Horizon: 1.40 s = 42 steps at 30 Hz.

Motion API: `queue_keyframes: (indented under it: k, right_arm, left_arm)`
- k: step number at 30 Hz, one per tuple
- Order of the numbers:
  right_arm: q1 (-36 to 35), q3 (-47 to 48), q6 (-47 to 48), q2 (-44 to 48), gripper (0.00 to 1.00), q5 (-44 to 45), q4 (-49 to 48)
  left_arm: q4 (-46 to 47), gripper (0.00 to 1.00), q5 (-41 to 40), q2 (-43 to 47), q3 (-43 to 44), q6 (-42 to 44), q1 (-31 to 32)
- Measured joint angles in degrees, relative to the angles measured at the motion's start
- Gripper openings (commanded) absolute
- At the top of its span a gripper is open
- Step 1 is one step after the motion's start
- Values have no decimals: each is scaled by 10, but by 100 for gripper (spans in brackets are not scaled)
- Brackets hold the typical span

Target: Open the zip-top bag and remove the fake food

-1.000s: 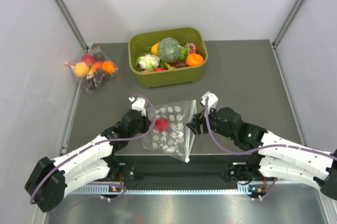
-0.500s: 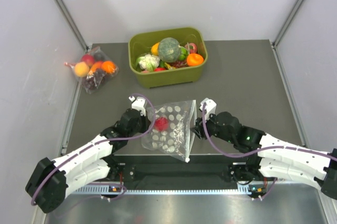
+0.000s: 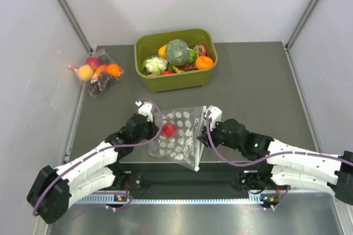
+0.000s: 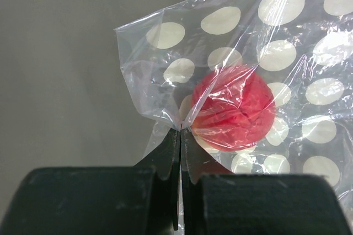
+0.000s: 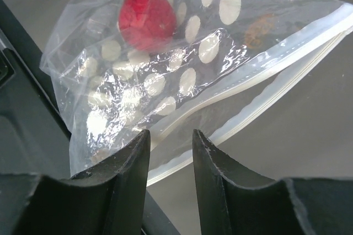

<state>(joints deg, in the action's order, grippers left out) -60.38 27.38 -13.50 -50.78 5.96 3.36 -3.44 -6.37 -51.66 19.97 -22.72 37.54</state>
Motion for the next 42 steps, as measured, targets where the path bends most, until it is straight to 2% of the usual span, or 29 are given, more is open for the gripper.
queue_keyframes:
  k: [7,10,14,16,19,23,26,36,42]
  right_arm:
    - [0,0,3,-3,40,-1,4]
    - [0,0,7,14,45,-5,14]
    - [0,-3,16,47,58,-16,28]
    - [-1,-7,21,63,59,-22,36]
    - [-2,-8,29,84,58,-30,49]
    - [-2,-8,30,90,44,-21,61]
    - [-2,-8,30,71,38,-13,70]
    - [-2,-8,37,41,38,-6,80]
    - [-2,-8,45,12,38,-13,54]
  left_arm:
    - [0,0,6,0,5,2,-3]
    - [-1,0,9,-3,6,2,-4]
    - [0,0,10,-7,6,2,-4]
    - [0,0,11,-7,6,2,-5]
    - [0,0,13,-7,6,2,-6]
    - [0,0,15,-7,6,2,-7]
    - [0,0,17,-7,6,2,-7]
    - [0,0,25,-7,6,2,-7]
    - [4,0,32,-16,6,1,-7]
